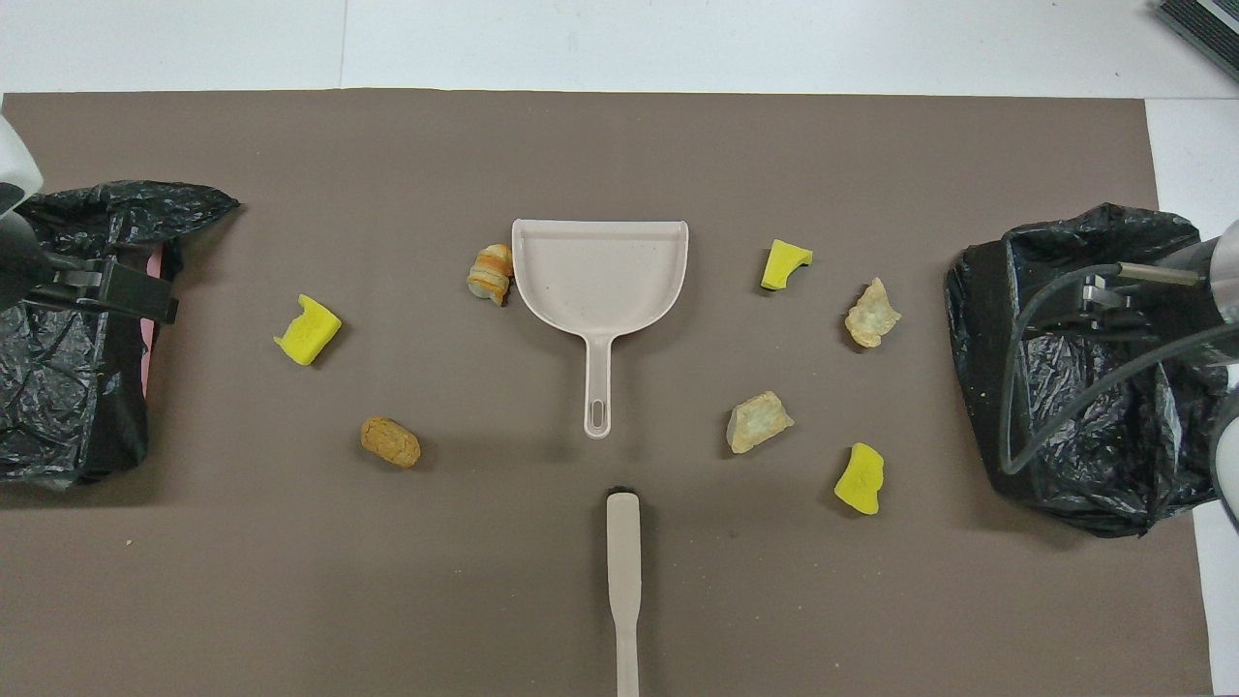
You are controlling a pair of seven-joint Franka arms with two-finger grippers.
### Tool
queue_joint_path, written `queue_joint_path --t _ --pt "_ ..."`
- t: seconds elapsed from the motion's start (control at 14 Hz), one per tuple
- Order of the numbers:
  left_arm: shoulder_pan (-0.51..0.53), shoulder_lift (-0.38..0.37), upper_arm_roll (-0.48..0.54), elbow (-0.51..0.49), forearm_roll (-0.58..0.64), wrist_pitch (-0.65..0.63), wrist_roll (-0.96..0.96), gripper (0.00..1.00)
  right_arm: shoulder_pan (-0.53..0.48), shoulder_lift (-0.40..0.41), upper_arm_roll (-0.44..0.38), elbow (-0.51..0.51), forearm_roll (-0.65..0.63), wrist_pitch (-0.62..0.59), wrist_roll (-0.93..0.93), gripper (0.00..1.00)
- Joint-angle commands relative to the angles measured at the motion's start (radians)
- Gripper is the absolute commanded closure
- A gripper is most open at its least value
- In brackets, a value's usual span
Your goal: Sweep and dump trash in bin
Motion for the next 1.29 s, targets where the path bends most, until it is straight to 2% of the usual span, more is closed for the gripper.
queue_joint_path --t 0.0,0.29,0.5,0.79,1.07,1.21 --pt "-0.010 -0.018 -0.007 -0.023 0.011 0.006 0.020 0.00 -0.010 -0.022 0.006 -0.022 0.022 -0.003 -0.026 0.00" --pt "-0.053 -0.026 -0.013 -0.051 0.002 0.015 0.009 0.00 -0.009 -0.022 0.008 -0.024 0.027 0.007 -0.026 0.00" --pt "-0.119 -0.066 -0.012 -0.113 0.002 0.029 -0.020 0.00 -0.006 -0.021 0.009 -0.024 0.027 0.010 -0.030 0.00" --pt "-0.248 -0.136 -0.012 -0.247 0.001 0.113 -0.168 0.00 -0.012 -0.015 0.008 -0.016 0.025 0.011 -0.072 0.00" --pt "-0.389 -0.161 -0.013 -0.331 0.001 0.146 -0.294 0.00 0.002 -0.001 0.017 -0.007 0.019 0.010 -0.060 0.00" --pt "-0.461 -0.186 -0.013 -0.392 0.001 0.184 -0.357 0.00 0.016 0.053 0.024 0.044 0.017 0.011 -0.053 0.00"
